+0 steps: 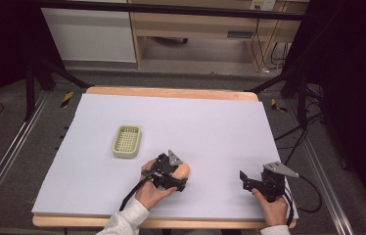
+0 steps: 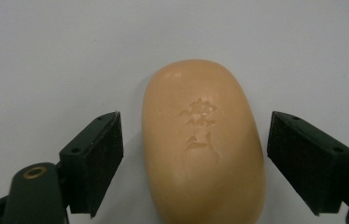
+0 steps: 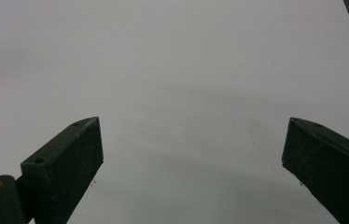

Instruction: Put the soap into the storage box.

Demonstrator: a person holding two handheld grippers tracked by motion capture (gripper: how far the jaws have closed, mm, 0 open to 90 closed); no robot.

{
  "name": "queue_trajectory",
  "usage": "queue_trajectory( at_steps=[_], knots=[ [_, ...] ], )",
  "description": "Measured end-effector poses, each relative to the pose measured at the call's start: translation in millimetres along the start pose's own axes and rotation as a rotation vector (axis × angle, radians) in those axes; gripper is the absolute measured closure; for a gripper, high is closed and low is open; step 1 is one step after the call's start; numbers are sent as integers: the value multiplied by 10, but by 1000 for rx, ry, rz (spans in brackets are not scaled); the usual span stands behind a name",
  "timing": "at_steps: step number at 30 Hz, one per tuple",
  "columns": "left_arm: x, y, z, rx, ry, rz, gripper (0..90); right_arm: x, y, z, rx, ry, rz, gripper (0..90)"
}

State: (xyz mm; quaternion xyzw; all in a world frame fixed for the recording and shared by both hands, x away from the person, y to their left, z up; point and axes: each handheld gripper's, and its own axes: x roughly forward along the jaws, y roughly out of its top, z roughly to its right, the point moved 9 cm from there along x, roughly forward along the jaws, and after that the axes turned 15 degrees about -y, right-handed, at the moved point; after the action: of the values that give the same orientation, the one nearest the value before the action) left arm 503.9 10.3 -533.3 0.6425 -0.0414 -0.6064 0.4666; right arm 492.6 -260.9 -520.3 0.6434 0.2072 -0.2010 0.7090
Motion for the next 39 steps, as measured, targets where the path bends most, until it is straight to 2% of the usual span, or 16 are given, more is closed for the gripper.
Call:
queue_trajectory(
  at_steps=[12, 27, 39],
  knots=[
    [75, -44, -22, -16, -2, -33, 236, 10, -6, 1, -4, -1, -4, 56],
    [87, -46, -20, -16, -4, -38, 249, 11, -7, -11, -1, 4, -8, 56],
    [79, -40, -1, -16, -9, -51, 298, 18, -11, -6, -3, 0, -9, 56]
  ],
)
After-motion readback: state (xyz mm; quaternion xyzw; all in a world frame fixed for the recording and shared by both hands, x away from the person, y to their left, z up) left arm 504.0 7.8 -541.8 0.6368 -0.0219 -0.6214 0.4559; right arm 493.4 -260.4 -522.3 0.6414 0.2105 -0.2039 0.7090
